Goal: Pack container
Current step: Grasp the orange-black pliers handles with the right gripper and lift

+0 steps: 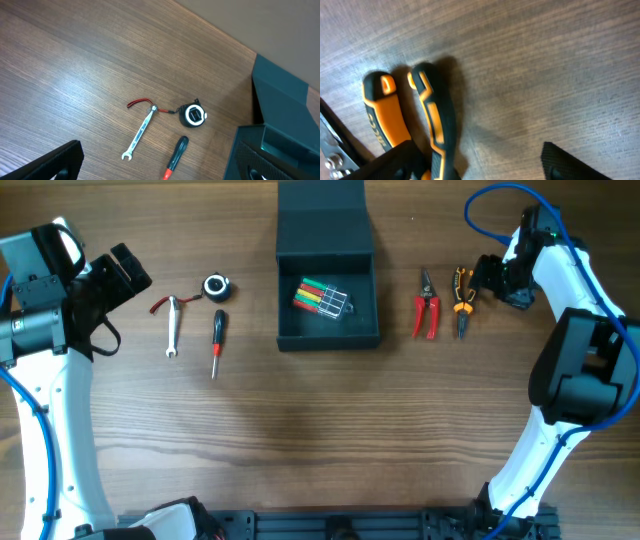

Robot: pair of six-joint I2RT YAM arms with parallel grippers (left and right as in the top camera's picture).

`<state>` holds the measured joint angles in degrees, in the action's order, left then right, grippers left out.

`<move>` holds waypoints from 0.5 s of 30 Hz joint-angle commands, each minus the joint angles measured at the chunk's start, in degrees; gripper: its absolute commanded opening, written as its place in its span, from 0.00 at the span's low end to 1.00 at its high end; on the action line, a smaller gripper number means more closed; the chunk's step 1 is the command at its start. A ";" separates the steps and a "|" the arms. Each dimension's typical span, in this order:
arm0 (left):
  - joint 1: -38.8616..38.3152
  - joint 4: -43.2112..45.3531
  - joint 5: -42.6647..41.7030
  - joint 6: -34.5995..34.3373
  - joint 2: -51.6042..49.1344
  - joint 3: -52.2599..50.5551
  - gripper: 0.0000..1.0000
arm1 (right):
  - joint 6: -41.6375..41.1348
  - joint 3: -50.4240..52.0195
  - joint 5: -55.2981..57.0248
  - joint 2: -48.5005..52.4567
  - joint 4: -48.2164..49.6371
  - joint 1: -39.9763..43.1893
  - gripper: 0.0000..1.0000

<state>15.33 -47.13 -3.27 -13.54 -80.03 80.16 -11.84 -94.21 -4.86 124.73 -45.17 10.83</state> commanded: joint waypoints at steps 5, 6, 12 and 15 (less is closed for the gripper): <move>0.33 0.09 0.33 1.33 -0.24 1.29 1.00 | -2.12 -1.33 0.31 0.55 2.75 -0.15 0.76; 0.33 0.09 0.33 1.33 -0.24 1.29 1.00 | -2.08 -1.33 0.31 0.55 2.91 -0.15 0.75; 0.33 0.09 0.33 1.33 -0.24 1.29 1.00 | 1.44 -0.90 -0.11 0.57 3.10 -0.85 0.72; 0.33 0.09 0.33 1.33 -0.24 1.29 1.00 | 2.89 -0.90 -1.03 1.95 3.10 -1.62 0.71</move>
<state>15.33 -47.13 -3.27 -13.54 -80.03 80.16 -11.05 -94.21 -4.93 124.73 -42.30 10.31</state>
